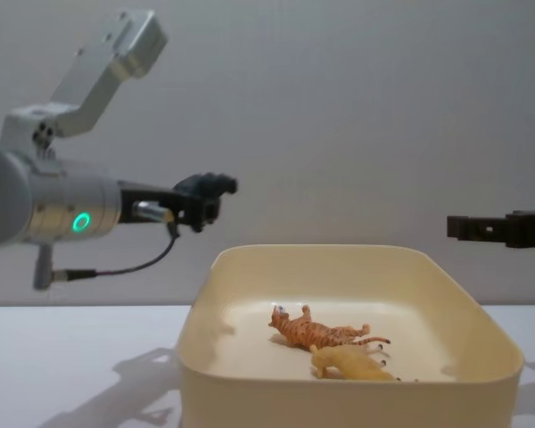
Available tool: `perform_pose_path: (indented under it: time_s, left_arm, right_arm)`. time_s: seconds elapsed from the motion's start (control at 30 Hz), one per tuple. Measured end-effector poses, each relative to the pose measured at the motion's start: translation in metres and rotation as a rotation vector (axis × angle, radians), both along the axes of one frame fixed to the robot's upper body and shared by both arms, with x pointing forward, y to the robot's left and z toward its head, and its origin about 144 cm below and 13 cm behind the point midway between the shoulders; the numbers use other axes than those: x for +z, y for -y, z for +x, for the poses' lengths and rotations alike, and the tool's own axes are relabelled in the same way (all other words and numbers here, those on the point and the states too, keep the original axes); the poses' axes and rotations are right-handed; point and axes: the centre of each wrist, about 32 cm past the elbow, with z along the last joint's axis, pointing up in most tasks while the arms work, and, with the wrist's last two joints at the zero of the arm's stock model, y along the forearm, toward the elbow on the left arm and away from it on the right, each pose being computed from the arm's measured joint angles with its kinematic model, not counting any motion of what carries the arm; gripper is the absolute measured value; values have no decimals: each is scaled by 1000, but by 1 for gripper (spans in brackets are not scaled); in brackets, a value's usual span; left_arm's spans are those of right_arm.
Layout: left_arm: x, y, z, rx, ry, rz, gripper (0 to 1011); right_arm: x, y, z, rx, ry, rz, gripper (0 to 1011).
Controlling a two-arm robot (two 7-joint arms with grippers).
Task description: Pick up the toy alternately with two hands and place it into the central storage box.
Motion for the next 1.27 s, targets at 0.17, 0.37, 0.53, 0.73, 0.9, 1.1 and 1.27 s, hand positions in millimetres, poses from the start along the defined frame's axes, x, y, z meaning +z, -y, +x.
perform_pose_path:
  time_s: [0.17, 0.37, 0.53, 0.73, 0.9, 1.1, 1.27]
  left_arm:
    - [12, 6, 2, -74, 15, 54, 300]
    - [22, 14, 5, -146, 30, 124, 300]
    - [29, 22, 9, -204, 41, 196, 366]
    - [34, 30, 13, -247, 47, 253, 565]
    - [37, 34, 15, -271, 51, 284, 754]
    - [38, 37, 16, -285, 53, 304, 893]
    - [40, 38, 17, -295, 55, 318, 1000]
  right_arm:
    - [0, 0, 0, 0, 0, 0, 1001]
    - [0, 0, 0, 0, 0, 0, 1001]
    - [0, 0, 0, 0, 0, 0, 1001]
    - [0, 0, 0, 0, 0, 0, 1001]
    - [0, 0, 0, 0, 0, 0, 1001]
    - [0, 0, 0, 0, 0, 0, 1001]
    - [0, 0, 0, 0, 0, 0, 1001]
